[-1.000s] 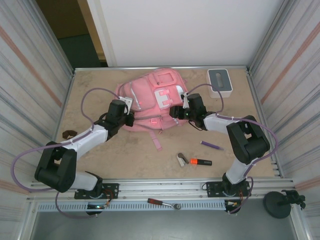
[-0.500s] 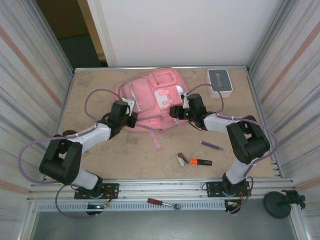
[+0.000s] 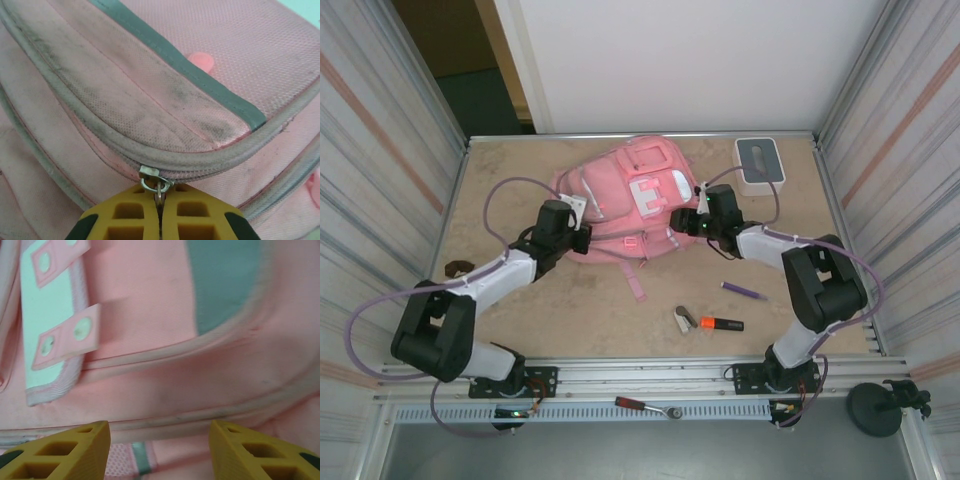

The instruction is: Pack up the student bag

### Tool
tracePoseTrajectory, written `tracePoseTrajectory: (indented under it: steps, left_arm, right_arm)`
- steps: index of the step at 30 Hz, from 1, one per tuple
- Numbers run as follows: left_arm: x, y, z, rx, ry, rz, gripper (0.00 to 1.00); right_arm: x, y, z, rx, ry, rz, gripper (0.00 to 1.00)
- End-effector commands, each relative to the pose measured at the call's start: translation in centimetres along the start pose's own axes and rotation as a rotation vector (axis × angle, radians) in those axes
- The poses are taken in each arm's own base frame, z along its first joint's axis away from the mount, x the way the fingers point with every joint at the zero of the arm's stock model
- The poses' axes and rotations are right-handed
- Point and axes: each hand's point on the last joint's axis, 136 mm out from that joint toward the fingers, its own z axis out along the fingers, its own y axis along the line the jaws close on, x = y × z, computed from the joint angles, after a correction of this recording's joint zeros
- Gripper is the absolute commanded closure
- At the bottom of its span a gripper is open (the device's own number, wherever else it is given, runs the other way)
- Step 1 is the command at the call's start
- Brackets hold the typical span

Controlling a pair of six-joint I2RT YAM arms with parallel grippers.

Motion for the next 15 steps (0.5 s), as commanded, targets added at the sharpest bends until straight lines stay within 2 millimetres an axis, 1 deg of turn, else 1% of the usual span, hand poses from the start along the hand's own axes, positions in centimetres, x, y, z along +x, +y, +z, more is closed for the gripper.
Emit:
tracePoseTrajectory:
  steps: [1, 4, 7, 9, 11, 13, 15]
  left_arm:
    - [-1.8, -1.7, -2.0, 0.1, -0.043, -0.027, 1.0]
    - [-2.3, -2.6, -2.5, 0.152, -0.062, -0.043, 1.0]
    - [-2.5, -3.6, -2.8, 0.185, -0.065, -0.033, 1.0]
    - [-2.5, -4.2, -2.8, 0.194, -0.058, -0.007, 1.0]
    - [-2.4, -4.7, -2.7, 0.195, -0.052, 0.011, 1.0]
    - [-2.2, -5.0, -2.6, 0.197, -0.048, 0.022, 1.0]
    - [-2.0, -5.4, -2.5, 0.2, -0.044, 0.043, 1.0]
  right_arm:
    - [-0.6, 0.4, -2.2, -0.004, -0.018, 0.007, 0.46]
    - [0.2, 1.5, -3.0, -0.038, -0.017, 0.037, 0.44]
    - [2.1, 2.9, -2.9, -0.072, 0.006, 0.057, 0.37]
    - [3.4, 3.7, -2.5, -0.077, 0.024, 0.066, 0.35]
    - [4.1, 4.1, -2.0, -0.089, 0.033, 0.088, 0.34]
    - [4.4, 4.3, -1.3, -0.102, 0.04, 0.113, 0.34]
    - [4.2, 4.4, -0.4, -0.118, 0.046, 0.134, 0.34]
